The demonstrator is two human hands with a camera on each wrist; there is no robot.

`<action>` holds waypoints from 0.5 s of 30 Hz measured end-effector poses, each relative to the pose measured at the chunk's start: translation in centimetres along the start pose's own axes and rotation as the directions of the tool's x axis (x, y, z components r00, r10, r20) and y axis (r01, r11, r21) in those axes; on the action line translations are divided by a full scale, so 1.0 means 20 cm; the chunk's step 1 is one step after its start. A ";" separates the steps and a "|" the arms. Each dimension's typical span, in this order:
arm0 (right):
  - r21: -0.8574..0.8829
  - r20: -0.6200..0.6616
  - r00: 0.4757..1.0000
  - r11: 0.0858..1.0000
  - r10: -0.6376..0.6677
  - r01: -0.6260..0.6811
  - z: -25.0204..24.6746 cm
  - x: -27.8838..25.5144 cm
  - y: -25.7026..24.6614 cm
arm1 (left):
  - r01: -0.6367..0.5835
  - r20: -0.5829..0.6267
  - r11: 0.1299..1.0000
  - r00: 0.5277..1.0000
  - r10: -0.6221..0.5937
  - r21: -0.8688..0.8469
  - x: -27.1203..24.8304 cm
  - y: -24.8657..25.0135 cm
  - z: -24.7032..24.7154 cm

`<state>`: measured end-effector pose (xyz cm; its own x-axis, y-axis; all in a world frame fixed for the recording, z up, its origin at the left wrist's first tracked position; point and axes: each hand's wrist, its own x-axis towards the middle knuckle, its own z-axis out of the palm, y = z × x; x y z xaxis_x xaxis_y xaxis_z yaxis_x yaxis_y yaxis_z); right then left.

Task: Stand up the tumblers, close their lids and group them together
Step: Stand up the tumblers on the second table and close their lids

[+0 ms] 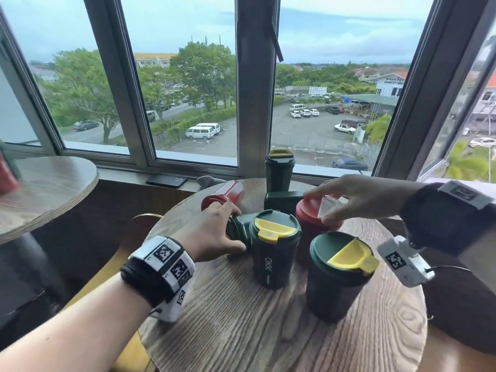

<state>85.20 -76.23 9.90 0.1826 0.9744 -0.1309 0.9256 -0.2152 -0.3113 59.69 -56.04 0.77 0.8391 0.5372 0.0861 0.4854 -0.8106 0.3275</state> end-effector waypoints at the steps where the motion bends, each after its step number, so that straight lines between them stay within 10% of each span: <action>1: -0.002 -0.001 1.000 1.000 -0.006 0.006 0.00 0.00 0.00 | 0.000 -0.020 1.000 1.000 0.000 0.003 -0.01 0.00 -0.02; 8: -0.003 0.006 1.000 1.000 -0.022 0.022 -0.01 0.00 0.00 | -0.022 -0.078 0.996 0.997 0.015 -0.091 0.02 0.05 -0.26; 15: 0.018 -0.007 0.999 0.999 -0.045 0.045 -0.01 0.02 0.02 | -0.057 0.107 0.998 0.992 0.061 -0.041 0.18 0.14 -0.40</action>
<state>85.73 -75.97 9.86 0.1434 0.9835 -0.1107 0.9268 -0.1726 -0.3335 62.20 -54.47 9.44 0.8885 0.4589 0.0050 0.4265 -0.8296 0.3603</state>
